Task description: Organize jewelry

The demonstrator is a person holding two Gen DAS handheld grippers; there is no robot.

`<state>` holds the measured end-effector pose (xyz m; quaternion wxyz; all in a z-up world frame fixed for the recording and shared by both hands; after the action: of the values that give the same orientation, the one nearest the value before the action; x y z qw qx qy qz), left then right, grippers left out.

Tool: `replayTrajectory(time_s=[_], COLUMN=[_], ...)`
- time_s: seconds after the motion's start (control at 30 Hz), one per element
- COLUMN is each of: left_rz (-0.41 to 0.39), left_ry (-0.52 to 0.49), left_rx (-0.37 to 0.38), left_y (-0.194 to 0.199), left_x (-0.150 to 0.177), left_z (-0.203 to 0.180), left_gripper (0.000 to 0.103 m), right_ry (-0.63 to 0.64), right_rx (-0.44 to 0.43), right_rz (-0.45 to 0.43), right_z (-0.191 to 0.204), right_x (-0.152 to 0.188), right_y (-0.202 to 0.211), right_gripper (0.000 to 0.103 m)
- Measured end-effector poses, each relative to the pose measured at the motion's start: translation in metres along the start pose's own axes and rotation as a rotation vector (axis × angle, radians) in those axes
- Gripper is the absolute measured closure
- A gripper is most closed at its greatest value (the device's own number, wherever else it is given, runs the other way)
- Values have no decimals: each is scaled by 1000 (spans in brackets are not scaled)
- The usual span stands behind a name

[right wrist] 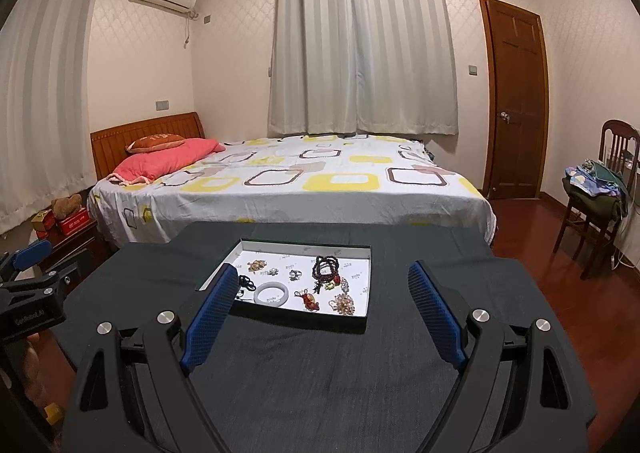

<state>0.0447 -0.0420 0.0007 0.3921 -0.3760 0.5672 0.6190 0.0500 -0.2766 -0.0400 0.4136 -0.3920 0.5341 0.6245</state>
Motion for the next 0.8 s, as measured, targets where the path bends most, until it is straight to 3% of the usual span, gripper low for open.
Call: replayTrajectory(time_s=[0.8], left_rz=[17], left_ry=[16], left_rx=[-4], left_y=[-2], left_x=[4], left_z=[-1], left_gripper=[4], right_ry=[0], right_rx=[0], right_rz=[6], right_z=[3], right_x=[3], right_y=[1], right_gripper=[19])
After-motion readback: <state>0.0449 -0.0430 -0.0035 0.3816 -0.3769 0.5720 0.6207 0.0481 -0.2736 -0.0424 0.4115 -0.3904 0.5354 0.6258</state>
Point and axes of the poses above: each gripper's, at about its wrist camera, not at the fingertips, and y roughly against the way its jaws point, z to its left, x to its underside, the point moved 2 cm from there along -y, roughly the way its jaws point, and after that the axes turned 6 degrees about -x, right-handed, at the moved point
